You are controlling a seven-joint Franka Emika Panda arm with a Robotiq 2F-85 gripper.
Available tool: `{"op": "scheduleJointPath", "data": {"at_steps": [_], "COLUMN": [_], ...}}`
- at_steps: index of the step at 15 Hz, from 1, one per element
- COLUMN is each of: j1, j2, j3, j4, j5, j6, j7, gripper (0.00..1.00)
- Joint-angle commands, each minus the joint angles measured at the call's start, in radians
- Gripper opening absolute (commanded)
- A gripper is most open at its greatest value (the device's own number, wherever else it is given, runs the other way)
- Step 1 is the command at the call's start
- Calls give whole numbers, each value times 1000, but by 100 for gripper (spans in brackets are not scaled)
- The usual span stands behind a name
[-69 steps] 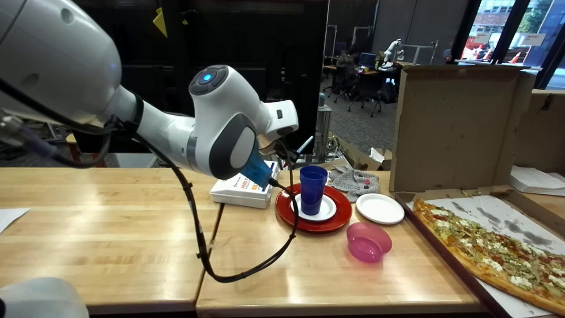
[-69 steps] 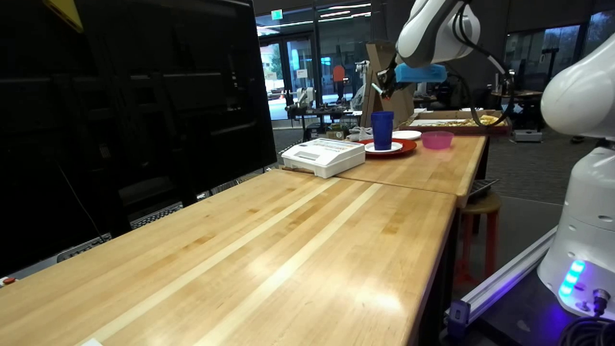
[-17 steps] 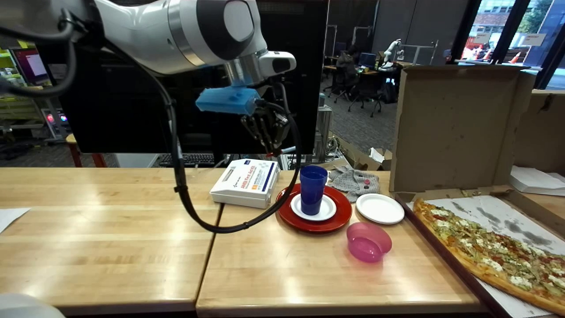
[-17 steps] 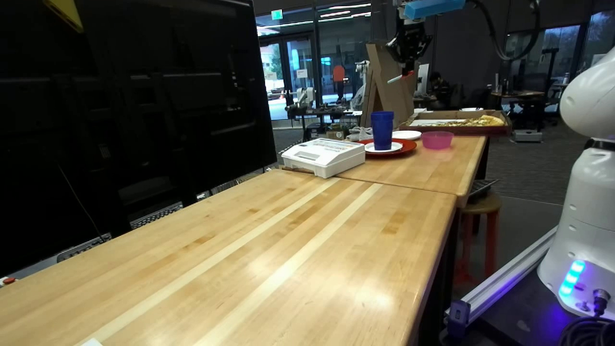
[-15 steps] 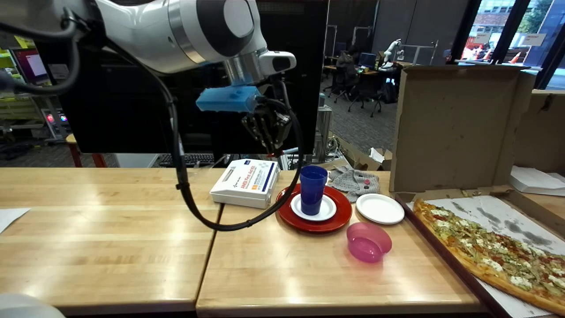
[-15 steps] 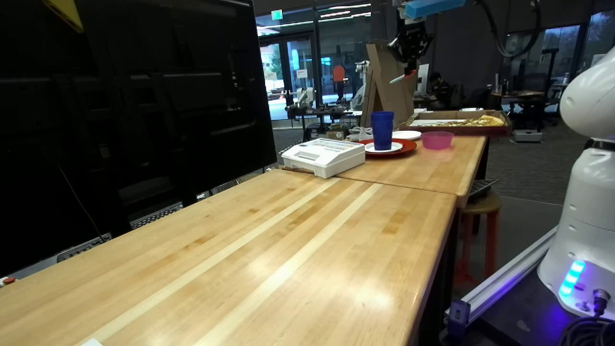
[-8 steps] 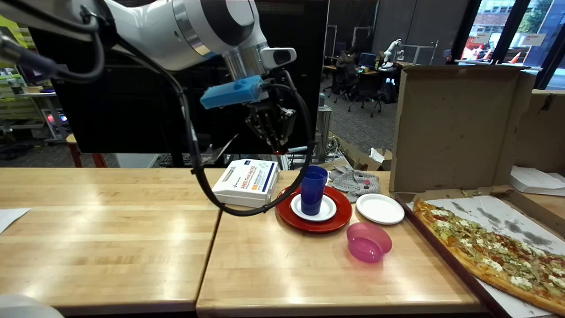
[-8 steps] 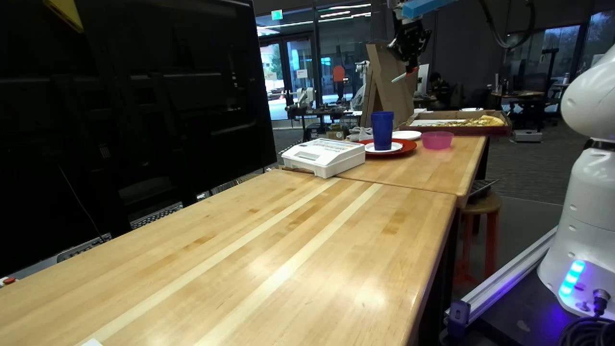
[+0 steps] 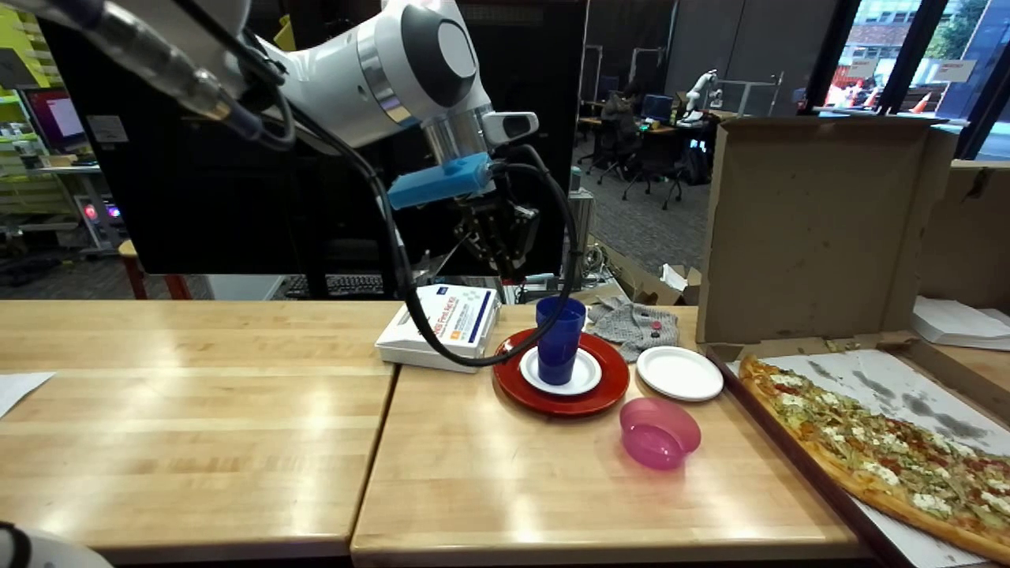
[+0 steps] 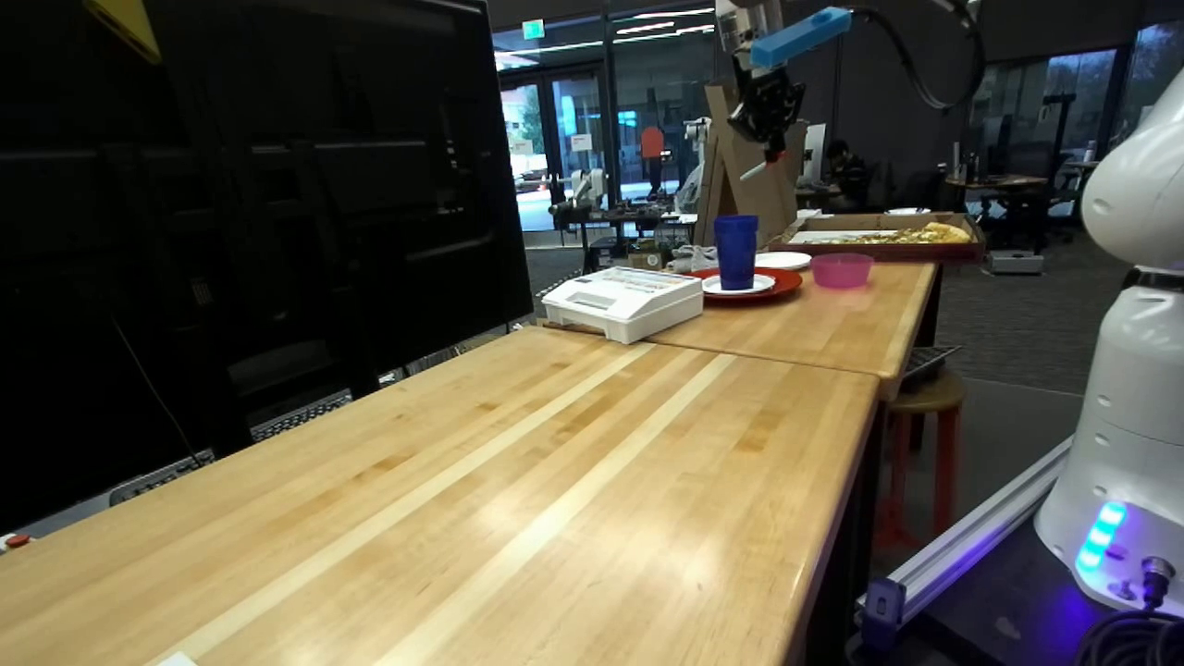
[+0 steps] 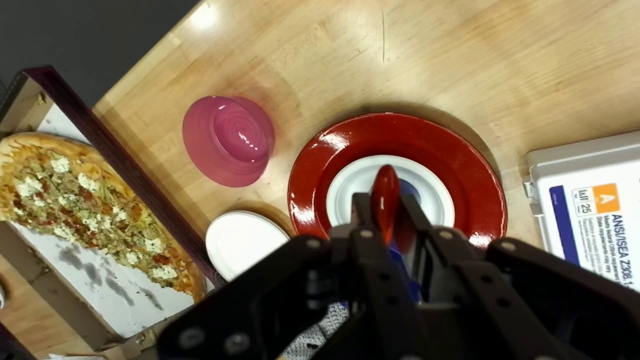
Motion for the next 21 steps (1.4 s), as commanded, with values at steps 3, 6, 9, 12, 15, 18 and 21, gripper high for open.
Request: {"op": "scheduleJointPath", "data": {"at_steps": [3, 6, 9, 12, 15, 18, 21], "j1": [24, 26, 30, 35, 44, 58, 71], "j2": [108, 135, 155, 169, 188, 207, 234], "j3": [-27, -43, -53, -59, -59, -57, -56], "j4": [108, 148, 170, 178, 188, 200, 222], "j5": [-39, -53, -77, -91, -108, -122, -134], "j6": [-58, -100, -132, -144, -145, -148, -168], "j7": [-49, -87, -115, -155, -180, -207, -228], "gripper": [4, 4, 4, 4, 4, 4, 4]}}
